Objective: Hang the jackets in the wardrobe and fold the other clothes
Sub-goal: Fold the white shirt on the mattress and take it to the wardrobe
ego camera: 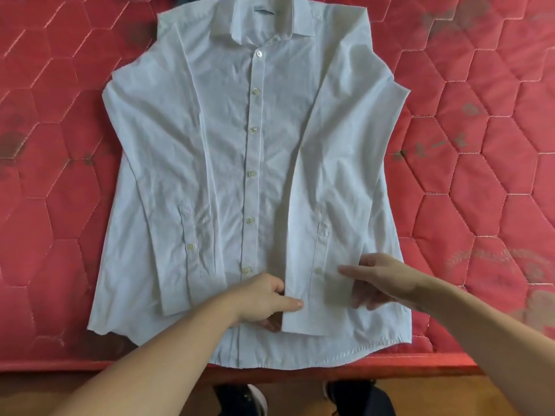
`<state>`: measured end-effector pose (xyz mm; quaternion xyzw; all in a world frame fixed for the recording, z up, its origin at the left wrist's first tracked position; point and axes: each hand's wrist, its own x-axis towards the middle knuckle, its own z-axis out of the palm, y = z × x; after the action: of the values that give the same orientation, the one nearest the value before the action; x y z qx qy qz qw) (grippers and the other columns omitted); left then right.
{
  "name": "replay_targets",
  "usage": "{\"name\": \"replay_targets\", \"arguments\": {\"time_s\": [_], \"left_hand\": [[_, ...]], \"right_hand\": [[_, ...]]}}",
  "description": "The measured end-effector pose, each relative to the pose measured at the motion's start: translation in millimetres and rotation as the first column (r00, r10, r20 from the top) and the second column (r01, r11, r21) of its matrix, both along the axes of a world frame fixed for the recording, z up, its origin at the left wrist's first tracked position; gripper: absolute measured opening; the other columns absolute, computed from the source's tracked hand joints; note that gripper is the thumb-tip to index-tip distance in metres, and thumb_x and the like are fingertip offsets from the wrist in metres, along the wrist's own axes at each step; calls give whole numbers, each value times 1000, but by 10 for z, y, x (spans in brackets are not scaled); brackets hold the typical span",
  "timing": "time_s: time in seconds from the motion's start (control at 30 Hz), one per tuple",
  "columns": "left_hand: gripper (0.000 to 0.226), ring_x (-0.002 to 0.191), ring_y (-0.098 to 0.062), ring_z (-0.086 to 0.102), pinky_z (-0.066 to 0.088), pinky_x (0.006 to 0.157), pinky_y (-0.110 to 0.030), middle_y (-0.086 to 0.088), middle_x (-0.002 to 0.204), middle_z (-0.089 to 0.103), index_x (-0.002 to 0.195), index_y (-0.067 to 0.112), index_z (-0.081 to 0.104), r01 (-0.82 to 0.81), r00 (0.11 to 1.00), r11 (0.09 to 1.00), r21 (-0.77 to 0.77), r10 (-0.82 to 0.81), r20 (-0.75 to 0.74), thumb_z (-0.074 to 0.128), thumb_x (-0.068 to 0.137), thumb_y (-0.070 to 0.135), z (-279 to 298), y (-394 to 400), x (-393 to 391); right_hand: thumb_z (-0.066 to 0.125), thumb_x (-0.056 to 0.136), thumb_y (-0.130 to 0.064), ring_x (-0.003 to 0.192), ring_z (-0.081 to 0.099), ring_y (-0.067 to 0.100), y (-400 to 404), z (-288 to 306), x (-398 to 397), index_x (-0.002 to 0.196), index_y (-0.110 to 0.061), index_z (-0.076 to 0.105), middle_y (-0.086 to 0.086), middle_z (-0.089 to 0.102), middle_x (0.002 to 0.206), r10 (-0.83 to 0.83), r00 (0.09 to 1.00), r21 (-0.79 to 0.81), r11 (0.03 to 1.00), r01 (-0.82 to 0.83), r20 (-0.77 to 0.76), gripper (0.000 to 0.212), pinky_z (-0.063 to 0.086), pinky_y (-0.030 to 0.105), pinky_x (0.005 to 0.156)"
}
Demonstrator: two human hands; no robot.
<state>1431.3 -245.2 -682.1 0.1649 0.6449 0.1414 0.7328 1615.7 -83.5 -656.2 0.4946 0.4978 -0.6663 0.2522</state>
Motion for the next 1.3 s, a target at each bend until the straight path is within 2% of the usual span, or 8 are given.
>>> {"name": "replay_targets", "arguments": {"time_s": [0.2, 0.4, 0.57, 0.67, 0.8, 0.97, 1.13, 1.3], "left_hand": [[34, 98, -20, 70, 54, 94, -44, -3, 102, 74, 102, 10, 68, 7, 998, 1000, 16, -6, -69, 77, 81, 36, -48, 8, 133], [39, 66, -9, 71, 55, 64, -28, 5, 73, 72, 90, 8, 67, 234, 949, 971, 41, -219, -227, 66, 88, 46, 26, 70, 214], [54, 49, -12, 54, 45, 55, -26, 5, 47, 53, 52, 17, 51, 327, 727, 935, 141, -154, -669, 66, 78, 63, 47, 245, 160], [42, 55, -12, 54, 47, 58, -28, 8, 50, 49, 60, 19, 52, 289, 660, 923, 256, 1, -751, 69, 79, 53, 18, 354, 220], [16, 81, -19, 57, 45, 72, -31, 14, 75, 51, 83, 25, 61, 526, 488, 712, 465, 195, -851, 62, 80, 41, -94, 493, 336], [50, 130, -22, 44, 38, 100, -44, 2, 136, 53, 126, 34, 52, 656, 343, 678, 332, 125, -931, 42, 82, 56, -231, 823, 262], [64, 150, -16, 2, 4, 119, -46, 9, 163, 9, 151, 45, 14, 664, 327, 727, 177, -69, -943, 23, 90, 64, -311, 1388, -72], [64, 149, -18, 5, 7, 120, -41, 4, 163, 6, 153, 39, 14, 611, 367, 750, 254, 16, -930, 39, 96, 55, -272, 2053, -301]], "right_hand": [[70, 88, -28, 47, 50, 5, -74, 29, 79, 69, -12, 68, -6, 65, 57, 330, 944, -48, 943, -329, 13, 25, 39, 19, 51], [64, 90, -33, 46, 57, 7, -208, 8, 334, 68, -13, 68, -3, 69, 61, 277, 961, 301, 915, -269, 17, 30, 44, 16, 49], [63, 86, -47, 43, 52, 13, -359, -107, 532, 54, -17, 62, -4, 59, 49, 76, 990, 779, 611, -139, 116, 43, 41, 32, 43], [68, 83, -46, 43, 57, 6, -382, -92, 481, 59, -17, 68, -5, 65, 54, -29, 999, 633, 774, 31, -13, 38, 45, 26, 43], [67, 83, -21, 42, 48, 2, -456, -153, 434, 53, -8, 62, 1, 61, 51, -21, 999, 551, 833, 45, -49, 33, 38, 17, 45], [60, 69, -30, 40, 42, 6, -479, -202, 503, 50, -8, 51, 4, 56, 49, 77, 996, 545, 833, -90, 46, 30, 42, 35, 46], [69, 83, -30, 49, 51, 10, 39, -174, 321, 59, -20, 57, -7, 54, 51, -17, 991, 865, 486, 124, -132, 29, 46, 34, 50], [54, 83, -28, 115, 53, 24, 990, -387, -264, 116, -18, 64, 3, 57, 127, 232, 959, 980, 150, 131, -163, 36, 44, 38, 89]]}}
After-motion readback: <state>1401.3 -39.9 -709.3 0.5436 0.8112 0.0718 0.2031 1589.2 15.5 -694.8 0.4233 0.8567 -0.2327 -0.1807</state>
